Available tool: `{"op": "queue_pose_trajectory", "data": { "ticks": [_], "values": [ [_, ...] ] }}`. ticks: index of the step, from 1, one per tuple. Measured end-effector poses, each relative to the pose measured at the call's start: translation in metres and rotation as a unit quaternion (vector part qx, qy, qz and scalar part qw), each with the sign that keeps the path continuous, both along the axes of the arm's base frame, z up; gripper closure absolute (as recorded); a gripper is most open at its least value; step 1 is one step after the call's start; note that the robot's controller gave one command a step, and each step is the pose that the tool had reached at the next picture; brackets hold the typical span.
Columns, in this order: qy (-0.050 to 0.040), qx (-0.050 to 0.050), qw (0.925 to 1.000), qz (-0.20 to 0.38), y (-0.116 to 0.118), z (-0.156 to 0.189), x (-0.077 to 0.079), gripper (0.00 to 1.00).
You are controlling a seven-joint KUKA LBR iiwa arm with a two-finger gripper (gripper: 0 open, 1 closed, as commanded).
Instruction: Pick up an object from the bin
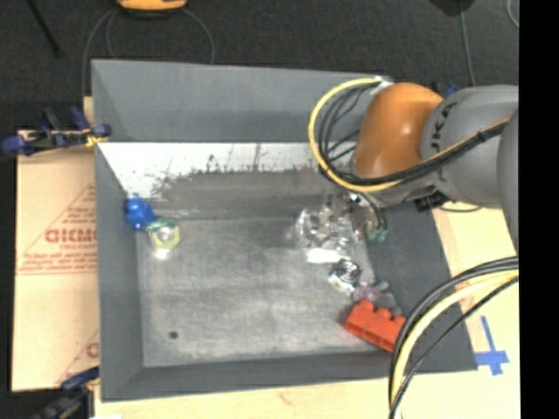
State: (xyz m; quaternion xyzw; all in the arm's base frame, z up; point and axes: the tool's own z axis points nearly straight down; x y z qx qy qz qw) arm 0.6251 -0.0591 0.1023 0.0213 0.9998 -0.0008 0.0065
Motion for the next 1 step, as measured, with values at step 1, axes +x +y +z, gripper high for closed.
{"op": "queue_pose_trajectory", "data": {
  "ticks": [1],
  "values": [
    [0.0025, -0.001, 0.9995, 0.033, 0.0226, 0.221, -0.0346, 1.0]
  ]
}}
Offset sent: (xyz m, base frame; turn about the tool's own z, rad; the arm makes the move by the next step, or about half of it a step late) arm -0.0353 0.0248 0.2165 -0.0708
